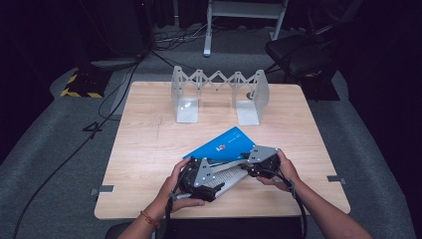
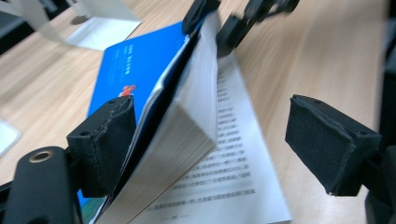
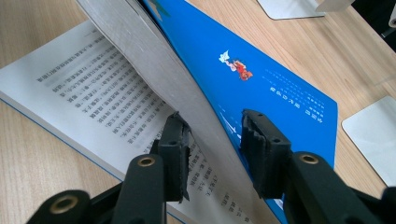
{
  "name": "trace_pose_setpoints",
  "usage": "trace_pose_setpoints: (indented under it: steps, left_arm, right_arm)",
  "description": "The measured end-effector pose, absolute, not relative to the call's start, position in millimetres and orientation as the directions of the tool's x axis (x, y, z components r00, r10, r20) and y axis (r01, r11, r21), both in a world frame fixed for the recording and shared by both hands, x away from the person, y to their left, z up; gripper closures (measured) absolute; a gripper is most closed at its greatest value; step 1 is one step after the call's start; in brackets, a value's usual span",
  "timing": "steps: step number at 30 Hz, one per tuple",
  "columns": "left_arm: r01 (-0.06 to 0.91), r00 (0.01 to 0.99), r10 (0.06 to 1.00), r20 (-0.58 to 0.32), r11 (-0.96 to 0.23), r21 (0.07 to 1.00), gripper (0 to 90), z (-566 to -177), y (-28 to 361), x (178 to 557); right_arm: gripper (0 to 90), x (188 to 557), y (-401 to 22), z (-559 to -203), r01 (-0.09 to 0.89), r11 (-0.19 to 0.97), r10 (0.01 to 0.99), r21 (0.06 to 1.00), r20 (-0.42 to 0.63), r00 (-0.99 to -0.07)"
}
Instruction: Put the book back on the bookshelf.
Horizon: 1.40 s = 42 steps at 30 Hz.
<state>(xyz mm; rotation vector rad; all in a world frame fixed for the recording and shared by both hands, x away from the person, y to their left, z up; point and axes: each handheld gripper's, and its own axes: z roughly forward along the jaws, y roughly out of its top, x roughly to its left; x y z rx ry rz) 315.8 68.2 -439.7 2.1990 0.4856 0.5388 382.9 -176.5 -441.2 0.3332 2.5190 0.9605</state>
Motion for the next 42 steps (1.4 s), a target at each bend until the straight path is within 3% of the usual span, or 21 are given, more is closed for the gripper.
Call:
trace_pose_setpoints:
  steps: [5, 6, 8, 9, 12, 13, 17, 20, 22, 24, 27, 36, 42]
  left_arm:
    - [0.193, 0.823, 0.53, 0.207, -0.602, 0.775, 20.3, -446, 65, 328]
    - [0.184, 0.821, 0.526, 0.22, -0.61, 0.771, 27.0, -447, 65, 330]
    - [0.163, 0.818, 0.524, 0.235, -0.605, 0.779, 51.2, -447, 67, 335]
    - [0.162, 0.828, 0.515, 0.222, -0.597, 0.786, 59.1, -447, 70, 337]
    - [0.145, 0.849, 0.485, 0.21, -0.596, 0.79, 65.1, -446, 76, 341]
    - [0.135, 0.867, 0.455, 0.201, -0.605, 0.785, 66.9, -448, 79, 343]
    - [0.129, 0.884, 0.429, 0.185, -0.605, 0.785, 68.9, -450, 85, 346]
    - [0.13, 0.893, 0.418, 0.165, -0.592, 0.795, 69.0, -449, 93, 350]
    - [0.128, 0.899, 0.41, 0.155, -0.583, 0.802, 69.2, -449, 96, 353]
    - [0.126, 0.902, 0.404, 0.15, -0.58, 0.805, 69.2, -449, 98, 355]
    - [0.114, 0.903, 0.4, 0.154, -0.571, 0.813, 69.1, -447, 102, 358]
    - [0.077, 0.948, 0.296, 0.119, -0.576, 0.814, 67.0, -442, 87, 392]
    - [0.096, 0.955, 0.286, 0.082, -0.558, 0.824, 60.6, -441, 65, 416]
  right_arm:
    - [62.7, 383, -174, -443, 0.074, 0.734, 0.363, 0.675, -0.298, -0.883]
    - [62.6, 383, -174, -443, 0.075, 0.734, 0.363, 0.675, -0.297, -0.883]
    - [62.1, 383, -174, -443, 0.078, 0.733, 0.363, 0.676, -0.291, -0.885]
    - [62.0, 383, -174, -444, 0.078, 0.732, 0.363, 0.677, -0.29, -0.886]
    - [60.8, 383, -175, -445, 0.072, 0.728, 0.36, 0.681, -0.291, -0.887]
    - [56.6, 387, -178, -447, 0.057, 0.714, 0.342, 0.698, -0.276, -0.899]
    - [51.0, 401, -200, -456, 0.02, 0.69, 0.29, 0.724, -0.251, -0.923]
    - [48.0, 417, -222, -465, 0.035, 0.684, 0.314, 0.728, -0.251, -0.916]
    - [51.9, 422, -231, -467, 0.009, 0.675, 0.297, 0.738, -0.261, -0.919]
    - [58.4, 421, -233, -467, -0.088, 0.694, 0.236, 0.714, -0.341, -0.91]
    - [63.0, 417, -231, -465, -0.122, 0.704, 0.219, 0.7, -0.377, -0.9]
    - [66.4, 399, -246, -457, -0.018, 0.722, 0.323, 0.692, -0.359, -0.876]
    - [68.0, 389, -267, -451, 0.045, 0.718, 0.403, 0.695, -0.361, -0.841]
